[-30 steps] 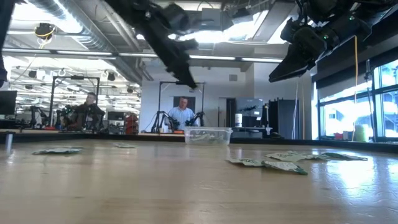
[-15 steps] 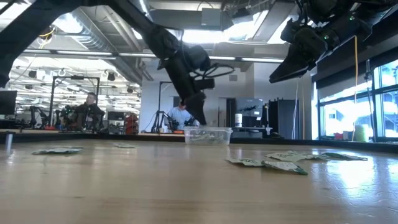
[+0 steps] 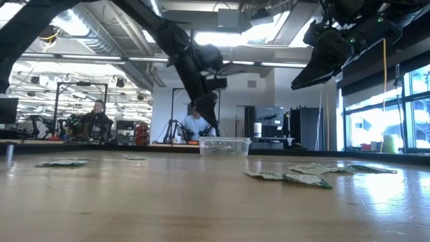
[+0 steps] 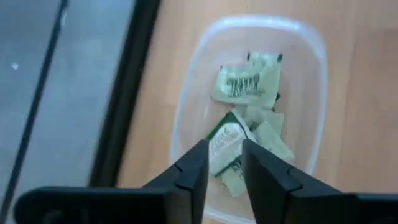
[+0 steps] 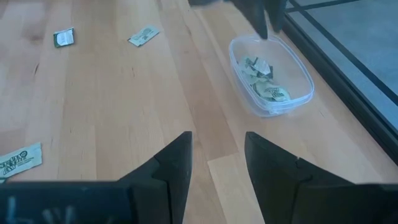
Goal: Pick and place items into bin
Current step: Put the white stevia packet into the transparent bin, then put the green stevia packet into the transparent bin
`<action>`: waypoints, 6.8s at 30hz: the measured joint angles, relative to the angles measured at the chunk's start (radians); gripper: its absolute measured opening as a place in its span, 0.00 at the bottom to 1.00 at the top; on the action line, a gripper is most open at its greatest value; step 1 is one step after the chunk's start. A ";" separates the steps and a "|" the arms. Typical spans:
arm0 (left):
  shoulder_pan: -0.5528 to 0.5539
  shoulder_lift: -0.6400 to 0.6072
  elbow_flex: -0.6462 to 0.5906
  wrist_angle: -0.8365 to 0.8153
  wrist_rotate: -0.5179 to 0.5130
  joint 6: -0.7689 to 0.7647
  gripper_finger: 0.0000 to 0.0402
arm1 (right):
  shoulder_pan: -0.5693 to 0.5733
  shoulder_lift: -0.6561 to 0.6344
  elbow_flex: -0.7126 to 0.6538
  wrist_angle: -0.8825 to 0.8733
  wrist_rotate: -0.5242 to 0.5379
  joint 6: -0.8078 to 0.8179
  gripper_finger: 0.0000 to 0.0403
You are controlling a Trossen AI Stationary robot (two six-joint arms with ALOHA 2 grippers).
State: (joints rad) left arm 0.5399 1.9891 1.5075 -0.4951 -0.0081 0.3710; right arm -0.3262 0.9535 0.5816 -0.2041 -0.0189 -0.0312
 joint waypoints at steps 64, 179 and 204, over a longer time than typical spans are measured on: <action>-0.276 -0.333 -0.689 0.028 0.043 -0.019 0.19 | 0.000 0.000 0.000 -0.002 0.000 0.032 0.38; -0.719 -0.469 -0.404 -0.472 -0.054 -0.500 0.18 | 0.000 0.014 0.000 -0.022 -0.001 0.111 0.38; -0.846 -0.471 -0.763 -0.221 -0.041 -0.753 0.18 | 0.000 0.014 0.000 -0.017 -0.001 0.161 0.38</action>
State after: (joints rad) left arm -0.3061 1.5181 0.7441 -0.7163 -0.0490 -0.3820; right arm -0.3260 0.9672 0.5812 -0.2213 -0.0194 0.1303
